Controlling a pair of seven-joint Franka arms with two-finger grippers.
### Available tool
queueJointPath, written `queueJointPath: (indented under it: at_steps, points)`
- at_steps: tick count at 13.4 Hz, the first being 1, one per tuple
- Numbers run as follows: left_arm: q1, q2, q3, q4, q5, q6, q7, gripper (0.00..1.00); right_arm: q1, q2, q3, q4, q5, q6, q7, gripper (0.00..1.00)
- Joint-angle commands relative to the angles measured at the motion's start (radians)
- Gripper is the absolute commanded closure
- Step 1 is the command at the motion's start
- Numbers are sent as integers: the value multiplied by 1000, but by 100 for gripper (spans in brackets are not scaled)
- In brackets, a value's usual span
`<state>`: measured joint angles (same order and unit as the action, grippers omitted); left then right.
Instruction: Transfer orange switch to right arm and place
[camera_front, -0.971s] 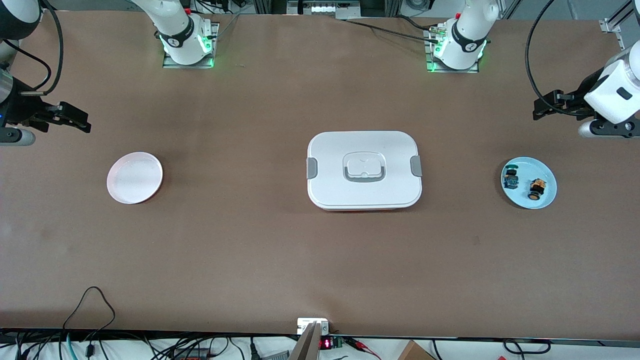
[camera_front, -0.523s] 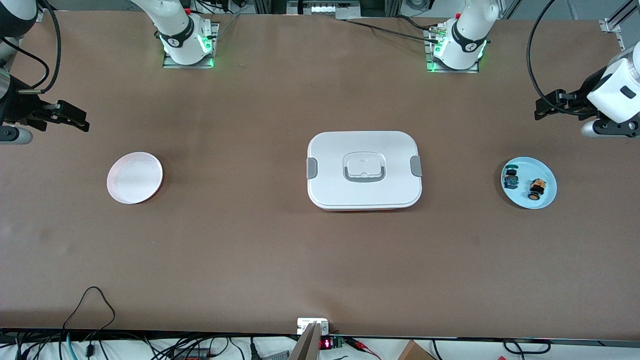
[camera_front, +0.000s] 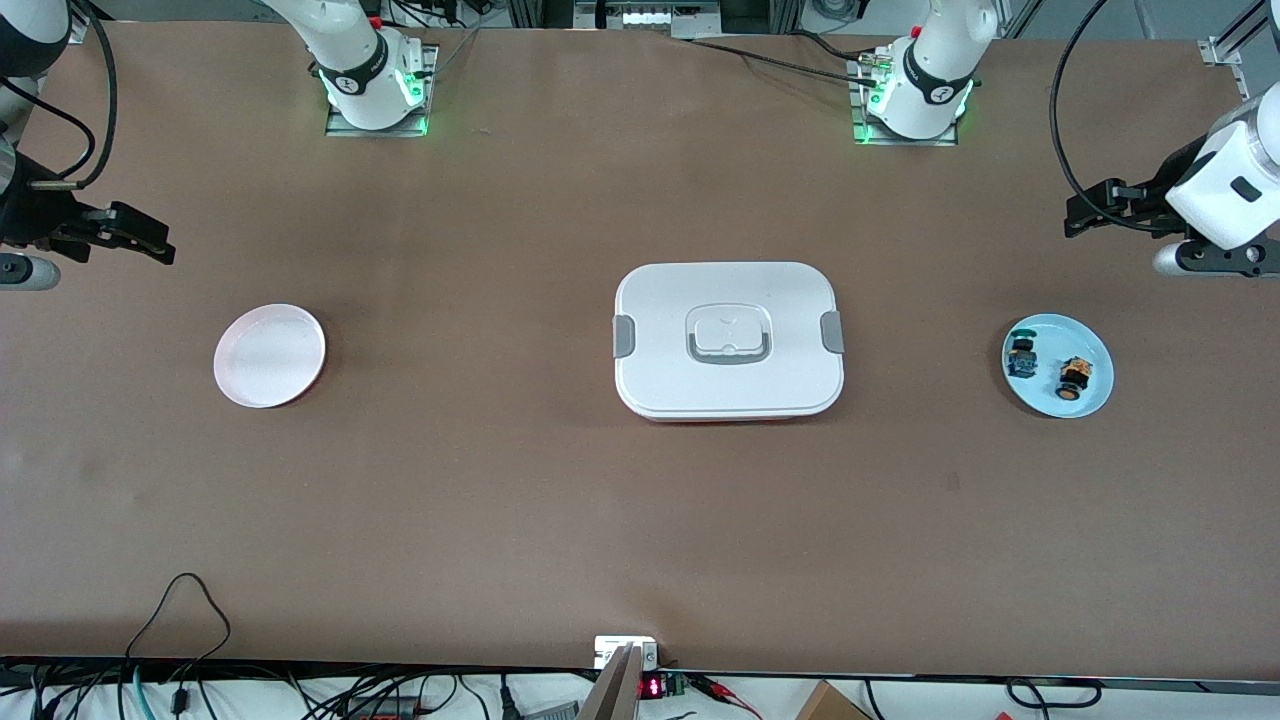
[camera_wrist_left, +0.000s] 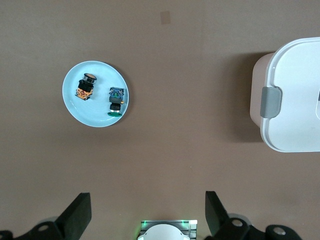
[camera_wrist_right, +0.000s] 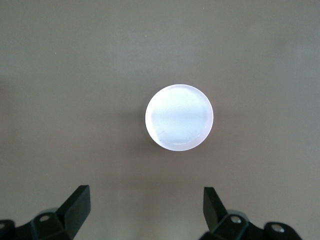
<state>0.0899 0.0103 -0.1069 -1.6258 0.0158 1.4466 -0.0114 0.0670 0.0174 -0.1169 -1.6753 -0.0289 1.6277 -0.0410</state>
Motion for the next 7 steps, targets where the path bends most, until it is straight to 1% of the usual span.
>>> queueJointPath:
  at_steps: [1, 5, 7]
  points:
    - [7, 19, -7, 34, -8, -26, 8, 0, -9, 1, 3, 8, 0, 3, 10, 0]
    - [7, 20, -7, 27, -7, -26, 10, 0, -6, 3, 3, 9, -2, 4, 10, 0]
    - [4, 28, -8, 27, 16, -61, 11, 0, -7, 4, 5, 9, 0, 8, 10, 0]
